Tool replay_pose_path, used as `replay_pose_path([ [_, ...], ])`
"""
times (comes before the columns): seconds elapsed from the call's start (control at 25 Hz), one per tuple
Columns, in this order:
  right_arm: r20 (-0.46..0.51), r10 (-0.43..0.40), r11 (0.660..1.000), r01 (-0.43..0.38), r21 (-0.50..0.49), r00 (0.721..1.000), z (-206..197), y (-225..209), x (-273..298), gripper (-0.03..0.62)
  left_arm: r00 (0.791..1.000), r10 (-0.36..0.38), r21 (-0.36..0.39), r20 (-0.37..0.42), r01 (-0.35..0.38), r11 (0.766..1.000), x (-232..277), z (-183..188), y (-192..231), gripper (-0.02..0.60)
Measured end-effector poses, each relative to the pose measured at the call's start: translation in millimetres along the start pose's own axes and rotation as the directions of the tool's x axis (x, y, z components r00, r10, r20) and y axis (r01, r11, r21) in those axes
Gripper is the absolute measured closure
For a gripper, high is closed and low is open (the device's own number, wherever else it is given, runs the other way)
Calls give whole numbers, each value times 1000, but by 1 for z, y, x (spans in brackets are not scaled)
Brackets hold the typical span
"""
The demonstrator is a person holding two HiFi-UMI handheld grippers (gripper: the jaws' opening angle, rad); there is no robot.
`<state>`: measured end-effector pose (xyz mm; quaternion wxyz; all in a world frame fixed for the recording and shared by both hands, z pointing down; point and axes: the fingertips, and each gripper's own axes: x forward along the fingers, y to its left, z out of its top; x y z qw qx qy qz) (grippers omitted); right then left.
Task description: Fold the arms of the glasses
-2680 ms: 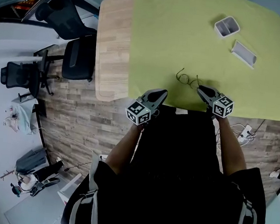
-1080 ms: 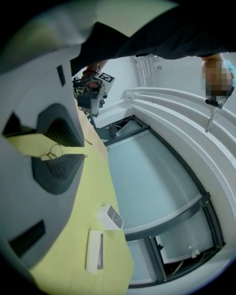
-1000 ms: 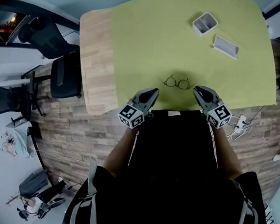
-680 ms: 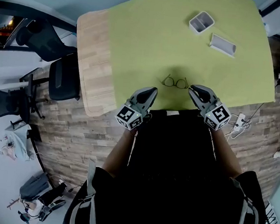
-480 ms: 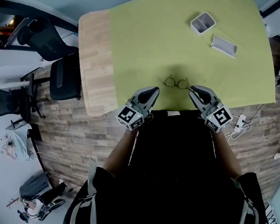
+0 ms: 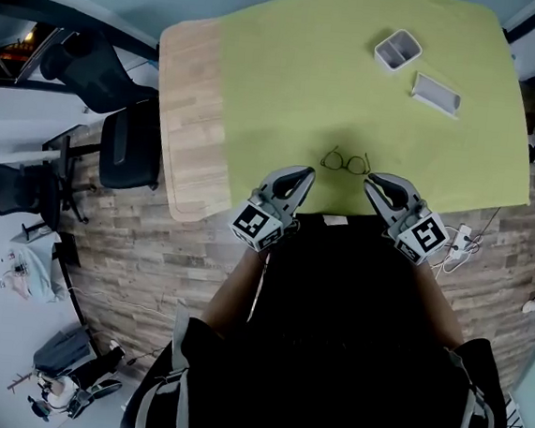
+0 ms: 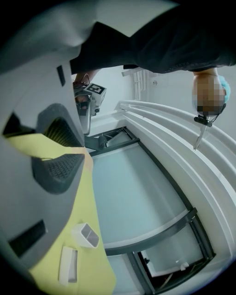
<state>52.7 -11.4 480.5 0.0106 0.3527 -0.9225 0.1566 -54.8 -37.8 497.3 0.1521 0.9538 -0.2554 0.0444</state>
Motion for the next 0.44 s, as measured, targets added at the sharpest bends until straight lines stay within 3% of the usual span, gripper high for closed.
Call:
replay_pose_path([
  [0.44, -8, -20, 1000, 20, -10, 1000, 0, -3, -5, 533, 999, -16, 41, -28, 17, 999, 3, -1, 0, 563],
])
